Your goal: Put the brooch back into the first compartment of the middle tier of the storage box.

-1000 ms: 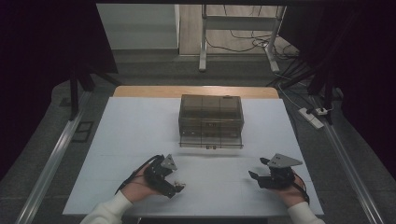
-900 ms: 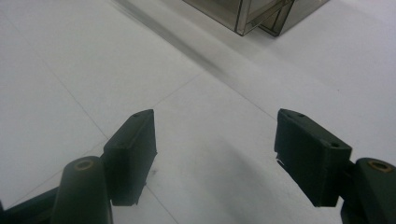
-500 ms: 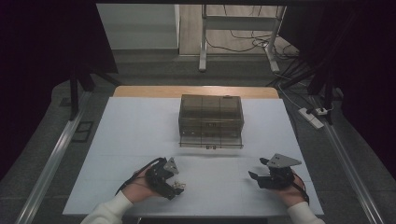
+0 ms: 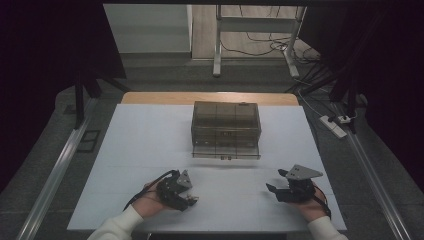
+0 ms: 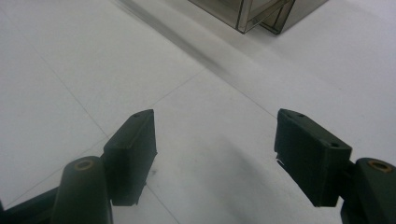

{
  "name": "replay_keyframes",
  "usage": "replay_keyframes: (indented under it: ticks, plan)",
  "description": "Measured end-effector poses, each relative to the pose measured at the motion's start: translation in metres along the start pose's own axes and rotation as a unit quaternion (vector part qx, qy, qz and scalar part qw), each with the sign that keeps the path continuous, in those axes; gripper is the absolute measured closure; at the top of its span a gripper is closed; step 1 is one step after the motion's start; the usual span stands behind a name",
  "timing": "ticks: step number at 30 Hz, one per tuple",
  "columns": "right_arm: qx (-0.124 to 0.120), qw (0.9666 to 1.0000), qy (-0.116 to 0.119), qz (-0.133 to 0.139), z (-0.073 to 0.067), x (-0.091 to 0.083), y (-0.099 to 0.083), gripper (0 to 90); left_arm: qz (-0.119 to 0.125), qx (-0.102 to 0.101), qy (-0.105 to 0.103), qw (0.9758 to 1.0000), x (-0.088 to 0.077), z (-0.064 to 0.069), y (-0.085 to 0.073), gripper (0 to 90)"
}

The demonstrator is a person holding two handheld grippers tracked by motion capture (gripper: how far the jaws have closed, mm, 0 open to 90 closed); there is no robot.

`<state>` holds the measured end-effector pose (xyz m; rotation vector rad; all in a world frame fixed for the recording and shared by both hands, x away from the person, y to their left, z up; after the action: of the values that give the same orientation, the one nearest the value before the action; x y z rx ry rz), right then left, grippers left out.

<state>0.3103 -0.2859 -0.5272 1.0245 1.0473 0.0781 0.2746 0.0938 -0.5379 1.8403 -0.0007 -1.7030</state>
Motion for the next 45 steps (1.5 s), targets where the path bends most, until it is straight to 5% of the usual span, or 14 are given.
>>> replay_keyframes:
  ticks: [4, 10, 17, 26, 45]
  plan:
    - [0.0, 1.0, 0.0, 0.0, 0.0, 0.0, 0.0, 29.4, 0.0, 0.004, -0.002, 1.0, -0.001, 0.002, 0.0, 78.0]
    - [-0.002, 1.0, 0.001, -0.003, 0.0, 0.0, 0.0, 29.4, 0.007, 0.0, -0.006, 1.0, -0.001, 0.001, -0.002, 78.6]
    - [0.001, 1.0, -0.001, 0.002, 0.0, 0.0, 0.0, 29.4, 0.05, -0.023, -0.004, 0.9985, -0.012, -0.005, -0.004, 78.6]
    - [0.002, 1.0, 0.001, 0.006, 0.0, -0.002, 0.001, 29.3, 0.11, -0.063, 0.008, 0.9919, -0.025, -0.009, -0.007, 78.5]
    - [0.003, 1.0, 0.004, 0.008, 0.0, -0.001, 0.001, 28.3, 0.176, -0.106, 0.033, 0.9781, -0.041, -0.018, -0.011, 78.5]
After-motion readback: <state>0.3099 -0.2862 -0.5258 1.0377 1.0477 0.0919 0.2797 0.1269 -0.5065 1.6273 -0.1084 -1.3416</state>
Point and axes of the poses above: each handheld gripper's, and its own axes: x roughly forward along the jaws, y roughly out of its top, z roughly to its right, the point moved 2 cm from there along x, roughly forward along the jaws, and after that the axes turned 4 degrees about -z, right-handed, at the moved point
